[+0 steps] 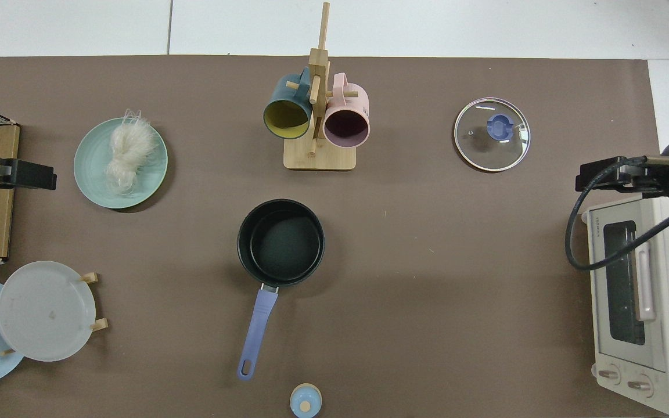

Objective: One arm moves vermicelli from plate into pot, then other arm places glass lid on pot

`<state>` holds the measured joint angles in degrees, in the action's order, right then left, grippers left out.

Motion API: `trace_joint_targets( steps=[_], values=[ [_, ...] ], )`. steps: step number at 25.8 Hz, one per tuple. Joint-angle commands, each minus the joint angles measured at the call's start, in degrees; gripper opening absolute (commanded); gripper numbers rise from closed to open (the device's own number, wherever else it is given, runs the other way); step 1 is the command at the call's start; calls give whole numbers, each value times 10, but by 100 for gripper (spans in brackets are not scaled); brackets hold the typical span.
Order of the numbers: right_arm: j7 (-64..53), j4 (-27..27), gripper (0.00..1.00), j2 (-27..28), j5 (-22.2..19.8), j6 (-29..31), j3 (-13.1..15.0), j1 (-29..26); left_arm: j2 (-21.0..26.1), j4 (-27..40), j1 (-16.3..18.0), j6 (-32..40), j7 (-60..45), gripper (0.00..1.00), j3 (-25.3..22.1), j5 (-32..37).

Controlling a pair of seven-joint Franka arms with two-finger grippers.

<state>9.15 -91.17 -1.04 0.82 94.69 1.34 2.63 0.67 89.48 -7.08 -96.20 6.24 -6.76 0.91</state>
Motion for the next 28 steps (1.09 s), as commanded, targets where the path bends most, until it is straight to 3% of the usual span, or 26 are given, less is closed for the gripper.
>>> trace_joint_targets(
  steps=[1, 5, 28],
  values=[
    [-15, 0, 100, -2, 15, 2, -2, -8, 15, -22, -3, -5, 10, 100, -4, -6],
    [-15, 0, 100, -2, 15, 2, -2, -8, 57, -72, -2, 15, 9, 100, -4, -6],
    [-15, 0, 100, -2, 15, 1, -3, -8, 189, -64, 15, -156, -4, 100, -4, -36]
  ],
)
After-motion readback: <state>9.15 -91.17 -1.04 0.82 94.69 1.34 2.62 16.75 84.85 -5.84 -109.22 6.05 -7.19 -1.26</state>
